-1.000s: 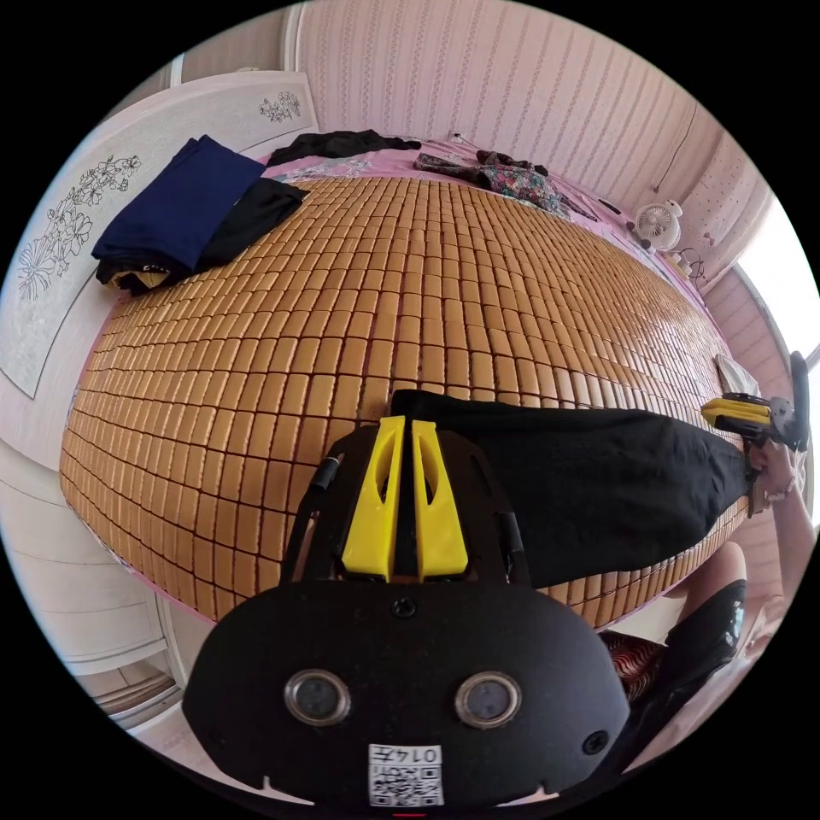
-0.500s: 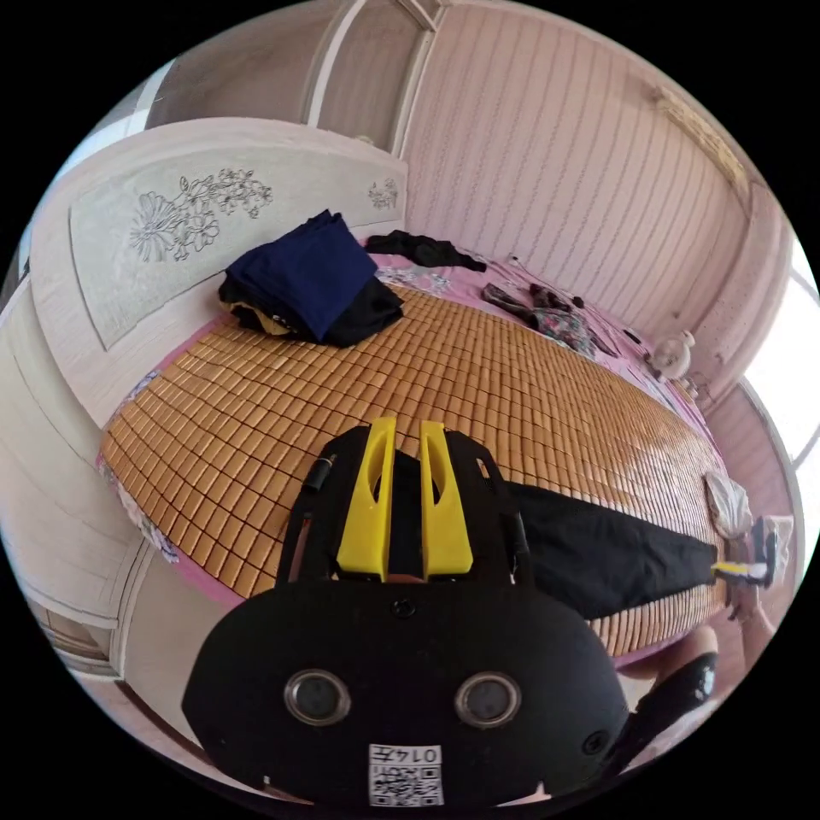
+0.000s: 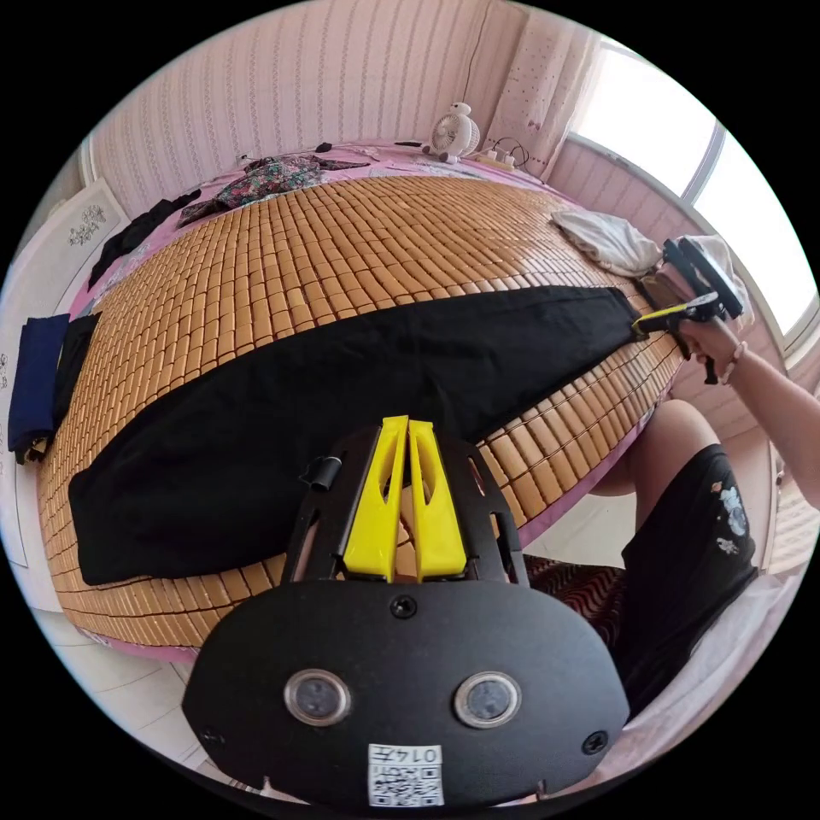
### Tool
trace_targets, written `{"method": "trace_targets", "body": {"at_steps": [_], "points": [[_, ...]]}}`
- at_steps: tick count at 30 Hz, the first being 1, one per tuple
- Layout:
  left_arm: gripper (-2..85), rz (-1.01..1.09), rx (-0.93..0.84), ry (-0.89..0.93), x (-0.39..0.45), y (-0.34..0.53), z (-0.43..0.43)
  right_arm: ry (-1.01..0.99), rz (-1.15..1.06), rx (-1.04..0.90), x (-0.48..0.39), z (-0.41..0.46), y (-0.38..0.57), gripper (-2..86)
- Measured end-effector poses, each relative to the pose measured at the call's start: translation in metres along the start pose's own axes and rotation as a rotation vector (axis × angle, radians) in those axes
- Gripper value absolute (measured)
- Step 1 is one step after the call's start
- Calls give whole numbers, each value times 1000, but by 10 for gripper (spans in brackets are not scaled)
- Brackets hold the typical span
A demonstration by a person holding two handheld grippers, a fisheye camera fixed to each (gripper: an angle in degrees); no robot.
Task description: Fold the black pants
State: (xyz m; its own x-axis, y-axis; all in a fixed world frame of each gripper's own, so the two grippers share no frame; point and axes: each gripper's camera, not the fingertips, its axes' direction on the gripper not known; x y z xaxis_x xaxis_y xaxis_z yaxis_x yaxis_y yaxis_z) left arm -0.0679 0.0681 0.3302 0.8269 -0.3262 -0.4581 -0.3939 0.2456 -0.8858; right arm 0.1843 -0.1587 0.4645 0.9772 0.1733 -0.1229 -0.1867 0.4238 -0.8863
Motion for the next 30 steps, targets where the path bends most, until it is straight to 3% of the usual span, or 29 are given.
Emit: {"method": "trace_targets", "body": {"at_steps": [3, 7, 11, 15, 20, 23, 30], "points": [[-7, -24, 30, 17, 8, 11, 10, -119, -133, 155, -49, -45, -8, 1], [-7, -22, 32, 4, 16, 12, 16, -335, -602, 204, -197, -94, -42, 1], [-7, 4, 27, -12, 23, 11, 22, -259, -908, 132, -310, -103, -70, 1], [-7, -9, 9, -12, 27, 8, 28, 21, -1077, -12, -380, -79, -81, 1], [-7, 24, 23, -51, 33, 6, 34, 77, -1082, -118, -389, -74, -89, 0], [-7, -80, 10, 89, 16, 3, 39, -2, -1029, -137, -369, -74, -98, -2], [-7, -140, -33, 231, -14, -11, 43, -416, -721, 33, -262, -74, -89, -5]]}}
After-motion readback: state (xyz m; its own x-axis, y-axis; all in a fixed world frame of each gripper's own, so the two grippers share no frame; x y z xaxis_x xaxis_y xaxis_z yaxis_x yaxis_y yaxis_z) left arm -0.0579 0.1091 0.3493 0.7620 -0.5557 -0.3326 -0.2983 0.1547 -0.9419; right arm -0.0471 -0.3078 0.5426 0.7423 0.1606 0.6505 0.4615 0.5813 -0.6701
